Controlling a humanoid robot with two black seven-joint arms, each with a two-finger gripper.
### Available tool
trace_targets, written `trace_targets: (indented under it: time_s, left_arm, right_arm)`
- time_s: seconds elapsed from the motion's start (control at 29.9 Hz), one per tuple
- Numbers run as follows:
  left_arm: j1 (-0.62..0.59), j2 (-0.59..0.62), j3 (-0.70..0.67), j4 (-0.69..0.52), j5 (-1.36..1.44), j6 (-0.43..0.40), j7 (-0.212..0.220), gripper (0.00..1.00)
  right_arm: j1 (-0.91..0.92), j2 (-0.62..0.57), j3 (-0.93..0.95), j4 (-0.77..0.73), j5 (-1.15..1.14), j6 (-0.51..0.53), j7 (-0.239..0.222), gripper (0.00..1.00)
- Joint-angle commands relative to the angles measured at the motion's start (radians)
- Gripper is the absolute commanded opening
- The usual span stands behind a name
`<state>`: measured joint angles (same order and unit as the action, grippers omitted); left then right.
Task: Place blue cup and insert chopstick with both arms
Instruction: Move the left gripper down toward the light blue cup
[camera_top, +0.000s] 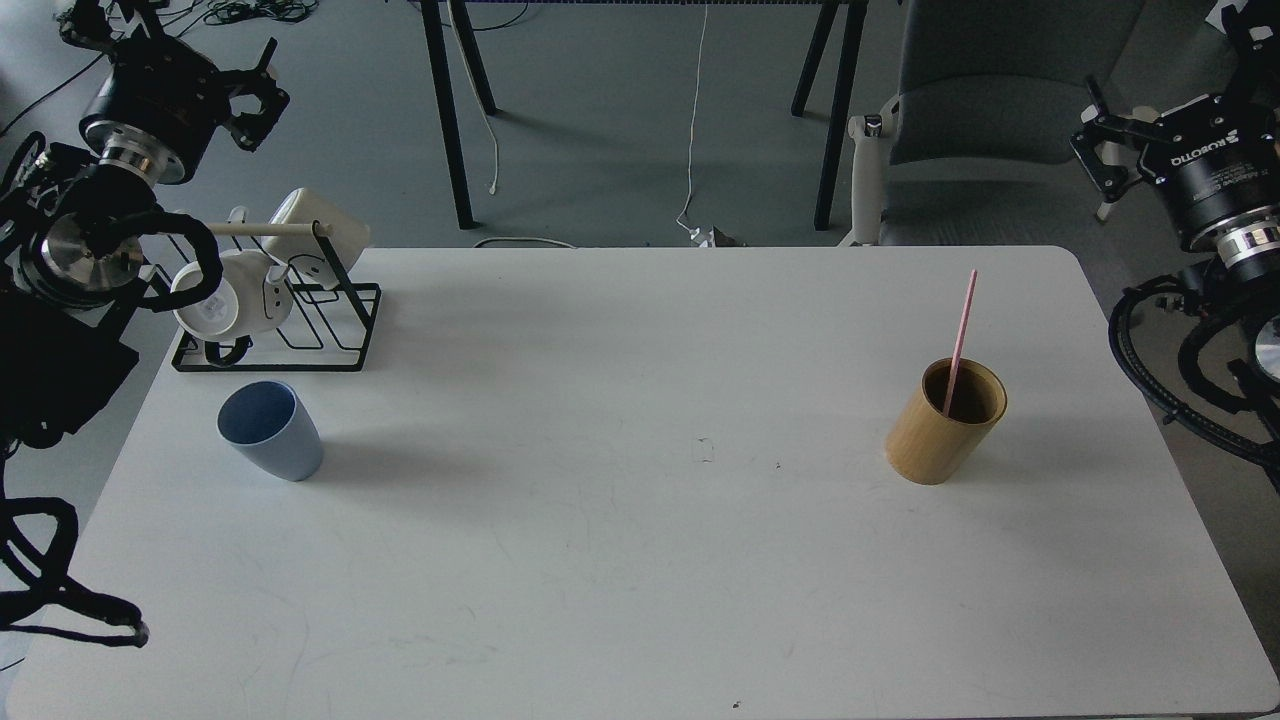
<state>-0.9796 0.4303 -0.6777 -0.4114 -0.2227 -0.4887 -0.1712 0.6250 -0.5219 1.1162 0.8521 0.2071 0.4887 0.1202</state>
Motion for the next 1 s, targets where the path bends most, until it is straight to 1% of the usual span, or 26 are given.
trace_targets:
  time_s: [0.0,0.13,0.27,0.33,0.37,0.47,0.57,0.7,0.8,0.9,0.97]
  left_arm:
    - [-0.016,-0.015,-0.002,-0.001,-0.001,0.0,0.001,1.0]
    - [-0.021,-0.024,0.0,-0.003,0.0,0.0,-0.001,1.0]
    - [-0.021,-0.019,0.007,-0.03,0.002,0.0,0.004,0.99]
    - [-0.016,0.001,0.023,-0.111,0.011,0.0,0.007,0.99]
    - [-0.013,0.022,0.03,-0.171,0.02,0.0,0.009,0.99]
    - [-0.011,0.125,0.081,-0.358,0.123,0.0,0.003,0.99]
    - [-0.011,0.203,0.092,-0.519,0.267,0.042,0.001,0.99]
    - [0.001,0.287,0.105,-0.668,0.514,0.047,0.006,0.99]
    - [0.01,0.408,0.168,-0.797,0.774,0.048,0.004,0.97]
    - [0.015,0.494,0.185,-0.885,1.012,0.051,-0.001,0.96]
    - [0.042,0.548,0.185,-0.923,1.149,0.05,-0.002,0.96]
  right_arm:
    - [-0.001,0.0,0.002,0.001,-0.001,0.0,0.001,1.0]
    - [-0.002,-0.001,0.001,0.022,-0.002,0.0,0.001,1.0]
    - [-0.01,-0.035,-0.007,0.067,-0.003,0.0,0.001,1.0]
    - [-0.011,-0.049,-0.004,0.096,-0.003,0.0,0.003,1.0]
    - [-0.013,-0.055,-0.003,0.106,-0.003,0.0,0.003,1.0]
    - [-0.019,-0.066,-0.001,0.128,-0.003,0.0,0.004,1.0]
    - [-0.022,-0.069,-0.001,0.131,-0.003,0.0,0.004,1.0]
    - [-0.044,-0.069,-0.001,0.133,-0.003,0.0,0.006,1.0]
    - [-0.067,-0.069,0.001,0.137,-0.003,0.0,0.009,1.0]
    - [-0.085,-0.07,0.002,0.137,-0.003,0.0,0.009,1.0]
    - [-0.094,-0.07,0.004,0.137,-0.003,0.0,0.01,1.0]
